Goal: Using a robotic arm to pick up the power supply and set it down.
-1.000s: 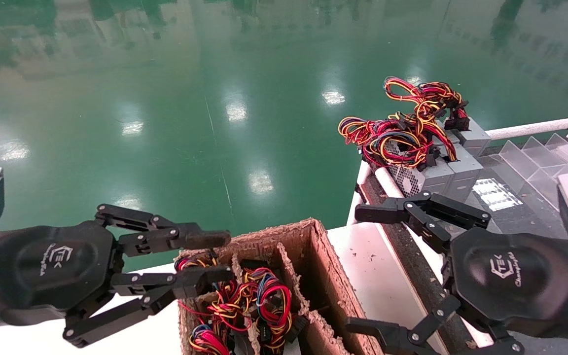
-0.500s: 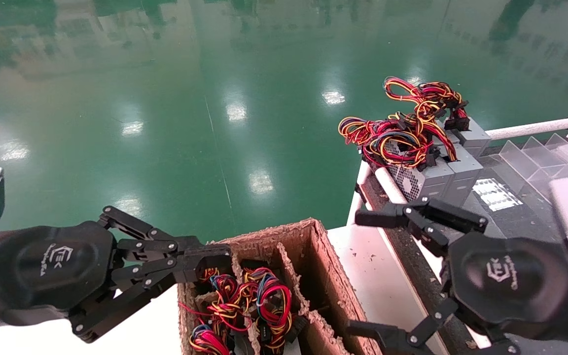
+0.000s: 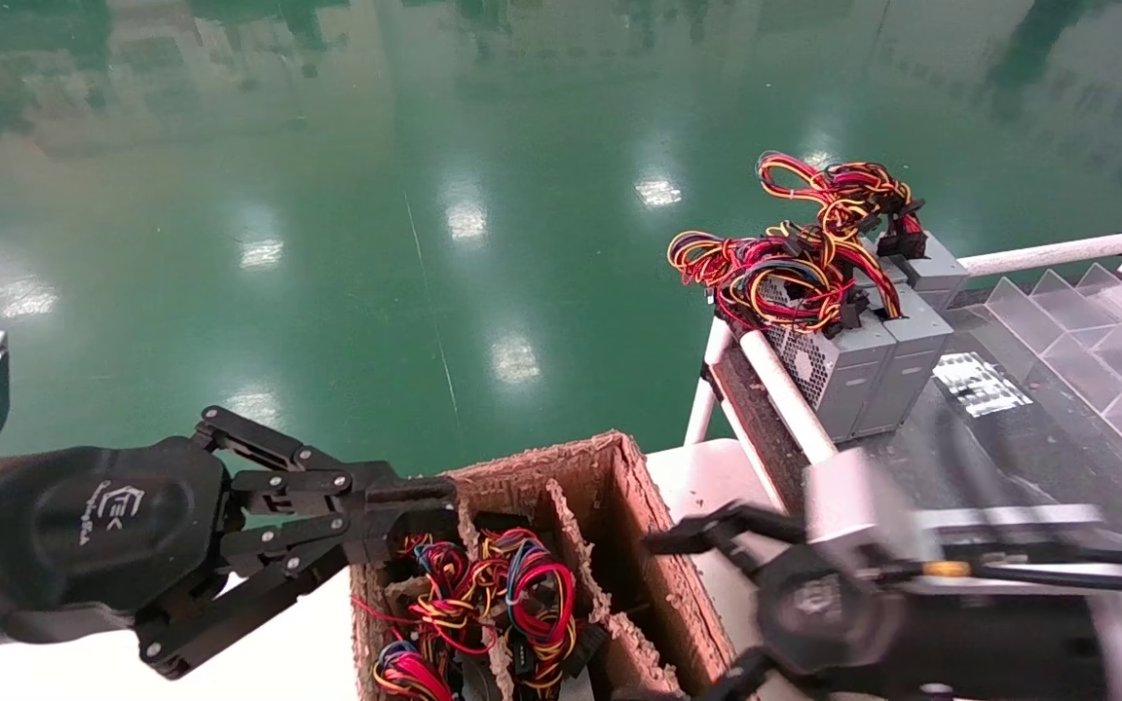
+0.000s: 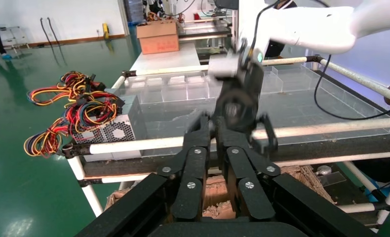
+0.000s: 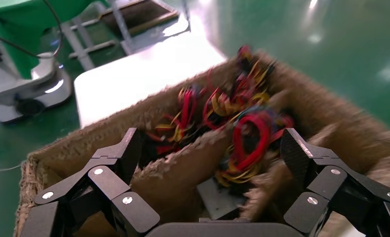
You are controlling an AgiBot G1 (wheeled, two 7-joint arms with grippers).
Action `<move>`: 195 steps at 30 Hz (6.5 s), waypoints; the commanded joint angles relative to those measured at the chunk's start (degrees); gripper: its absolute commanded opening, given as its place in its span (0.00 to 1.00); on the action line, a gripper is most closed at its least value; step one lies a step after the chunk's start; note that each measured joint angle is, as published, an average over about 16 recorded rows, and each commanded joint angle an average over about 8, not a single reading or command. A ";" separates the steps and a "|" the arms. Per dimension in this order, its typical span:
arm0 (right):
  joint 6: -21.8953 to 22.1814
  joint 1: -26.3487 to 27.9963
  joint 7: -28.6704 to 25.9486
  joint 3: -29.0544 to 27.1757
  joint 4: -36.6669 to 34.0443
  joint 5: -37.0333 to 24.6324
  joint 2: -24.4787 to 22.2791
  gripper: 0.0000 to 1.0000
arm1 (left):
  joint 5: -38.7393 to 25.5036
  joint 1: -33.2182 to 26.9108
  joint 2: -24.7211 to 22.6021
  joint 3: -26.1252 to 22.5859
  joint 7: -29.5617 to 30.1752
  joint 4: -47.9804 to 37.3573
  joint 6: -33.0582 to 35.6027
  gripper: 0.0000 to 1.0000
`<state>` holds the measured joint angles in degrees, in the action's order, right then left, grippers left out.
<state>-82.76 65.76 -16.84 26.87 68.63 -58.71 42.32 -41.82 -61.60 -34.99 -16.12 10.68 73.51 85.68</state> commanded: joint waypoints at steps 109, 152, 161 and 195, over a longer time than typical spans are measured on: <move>6.06 -2.39 10.97 -20.50 -10.41 16.47 -13.20 0.00 | 0.30 -0.10 0.18 -0.44 -0.22 0.00 -0.19 1.00; 14.55 29.57 24.74 -7.23 -49.53 -11.83 -2.31 0.00 | 0.41 -0.13 0.25 -0.60 -0.30 0.00 -0.26 1.00; 13.43 34.15 26.77 -5.51 -55.67 -14.24 0.88 0.40 | 0.43 -0.14 0.26 -0.63 -0.31 0.00 -0.27 1.00; 13.46 37.68 31.57 -5.06 -67.60 -14.94 2.27 1.00 | 0.51 -0.16 0.31 -0.74 -0.37 0.00 -0.32 1.00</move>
<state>-69.52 103.60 14.41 21.83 1.14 -73.69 44.58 -41.31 -61.76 -34.69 -16.86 10.31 73.50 85.35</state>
